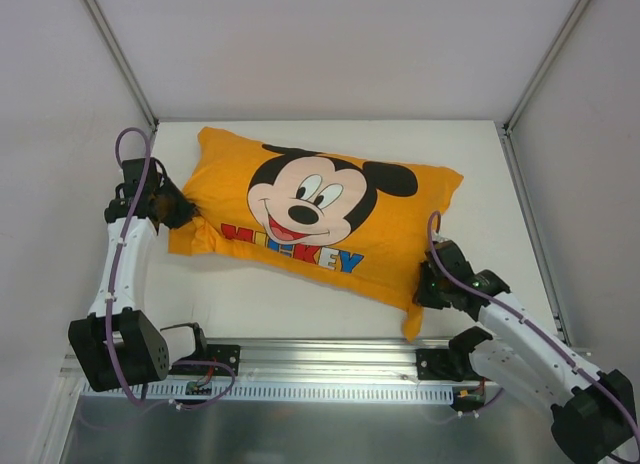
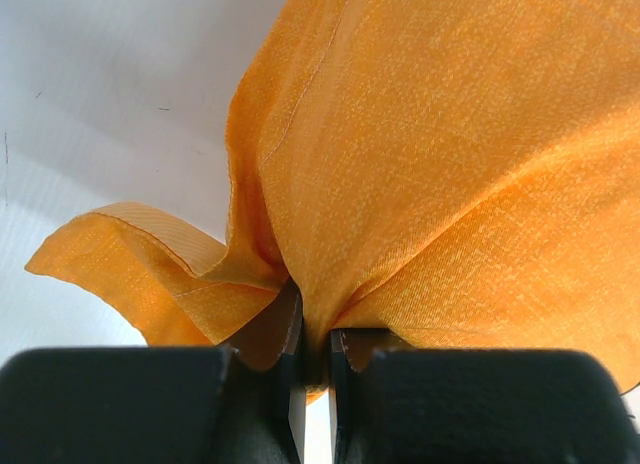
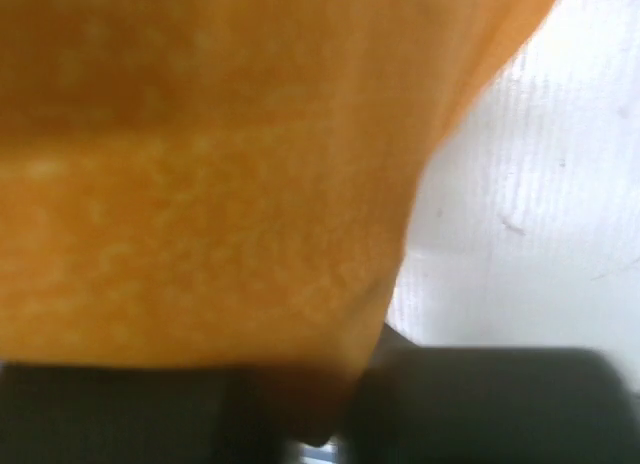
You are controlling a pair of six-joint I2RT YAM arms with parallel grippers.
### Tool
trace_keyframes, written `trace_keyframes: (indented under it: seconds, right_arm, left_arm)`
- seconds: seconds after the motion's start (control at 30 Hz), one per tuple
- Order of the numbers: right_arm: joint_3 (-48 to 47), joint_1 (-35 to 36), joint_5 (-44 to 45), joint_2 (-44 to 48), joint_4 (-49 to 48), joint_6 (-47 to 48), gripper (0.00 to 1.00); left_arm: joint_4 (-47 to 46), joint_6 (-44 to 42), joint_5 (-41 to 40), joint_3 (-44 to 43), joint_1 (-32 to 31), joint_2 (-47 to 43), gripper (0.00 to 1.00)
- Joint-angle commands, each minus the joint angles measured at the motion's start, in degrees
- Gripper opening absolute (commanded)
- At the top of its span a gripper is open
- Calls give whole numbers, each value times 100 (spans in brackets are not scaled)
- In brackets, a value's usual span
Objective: Remove the pillowcase from the pillow
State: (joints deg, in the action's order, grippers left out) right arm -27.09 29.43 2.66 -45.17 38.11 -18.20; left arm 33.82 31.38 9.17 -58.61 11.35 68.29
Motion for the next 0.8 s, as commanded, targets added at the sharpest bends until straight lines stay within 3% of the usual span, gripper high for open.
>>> trace_keyframes:
  seconds: [0.0, 0.13, 0.2, 0.43, 0.63, 0.77]
  right_arm:
    - [-243, 115, 138, -10, -190, -448, 1]
    - [-1348, 116, 831, 394, 582, -71, 1]
    - [-2429, 116, 1558, 604, 1083, 358, 1]
    - [-5556, 98, 2458, 492, 2014, 1494, 1]
    - [-6563, 107, 2319, 965, 2411, 1661, 1]
    - [-6862, 107, 2231, 1361, 2701, 1486, 1]
  left_arm:
    - [-157, 9, 226, -212, 69, -88, 0]
    - [-34, -70, 384, -493, 69, -167, 0]
    - [80, -114, 480, -712, 60, -185, 0]
    - [853, -254, 823, -2547, 69, -711, 0]
    - [1635, -439, 841, -3551, 60, -1388, 0]
    - [2136, -597, 841, -3640, 69, -1977, 0]
